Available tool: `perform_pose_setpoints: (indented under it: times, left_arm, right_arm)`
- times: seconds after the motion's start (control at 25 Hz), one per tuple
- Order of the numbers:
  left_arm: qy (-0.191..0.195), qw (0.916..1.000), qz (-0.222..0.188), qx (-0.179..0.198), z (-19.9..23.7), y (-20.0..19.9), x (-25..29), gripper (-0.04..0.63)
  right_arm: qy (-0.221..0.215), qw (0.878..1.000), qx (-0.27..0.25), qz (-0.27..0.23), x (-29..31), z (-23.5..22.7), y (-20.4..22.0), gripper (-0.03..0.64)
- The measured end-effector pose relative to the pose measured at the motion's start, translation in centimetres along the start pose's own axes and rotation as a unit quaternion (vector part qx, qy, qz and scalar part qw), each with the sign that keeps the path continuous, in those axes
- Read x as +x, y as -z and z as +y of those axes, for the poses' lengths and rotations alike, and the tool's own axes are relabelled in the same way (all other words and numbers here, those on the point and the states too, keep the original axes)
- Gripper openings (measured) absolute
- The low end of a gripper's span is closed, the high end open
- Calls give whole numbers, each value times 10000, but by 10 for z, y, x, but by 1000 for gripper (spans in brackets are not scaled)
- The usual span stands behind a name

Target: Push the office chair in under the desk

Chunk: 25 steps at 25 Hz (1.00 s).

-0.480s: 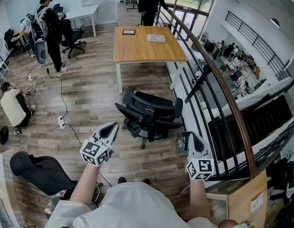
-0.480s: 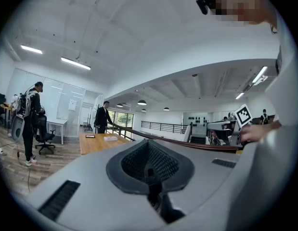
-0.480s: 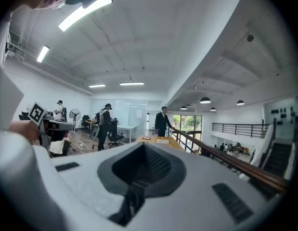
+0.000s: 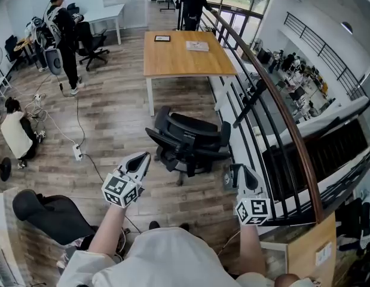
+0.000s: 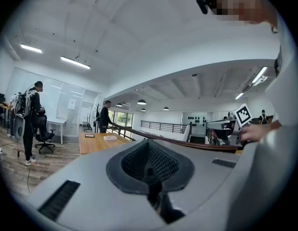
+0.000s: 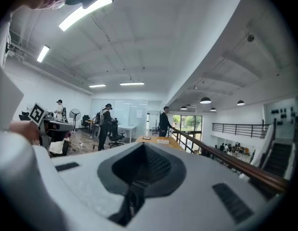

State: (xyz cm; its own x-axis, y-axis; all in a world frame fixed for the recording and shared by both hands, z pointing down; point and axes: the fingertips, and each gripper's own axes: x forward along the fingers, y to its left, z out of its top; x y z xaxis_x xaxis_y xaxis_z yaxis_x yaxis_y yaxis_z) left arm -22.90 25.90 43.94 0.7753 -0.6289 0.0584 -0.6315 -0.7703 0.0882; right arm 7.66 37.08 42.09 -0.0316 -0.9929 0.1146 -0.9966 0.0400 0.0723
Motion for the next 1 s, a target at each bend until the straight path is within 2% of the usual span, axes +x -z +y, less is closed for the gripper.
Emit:
perform_pose_setpoints:
  times: [0.4, 0.6, 0.72, 0.84, 1.0]
  left_arm:
    - [-88, 9997, 147, 166, 2, 7, -4, 4]
    - [-24, 9998, 198, 70, 5, 8, -8, 70]
    - [-12, 9997, 236, 90, 7, 13, -9, 155]
    - [-33, 9993, 319, 172, 11, 17, -9, 243]
    - [34, 9987, 430, 255, 14, 21, -10, 264]
  right_arm:
    - [89, 9999, 71, -23, -4, -3, 4, 16]
    - [107, 9999, 41, -32, -6, 0, 3, 92]
    - [94, 9999, 41, -31, -7, 4, 6, 132]
    - [45, 10000, -13, 31, -5, 11, 11, 201]
    - [27, 9996, -215, 206, -3, 20, 18, 215]
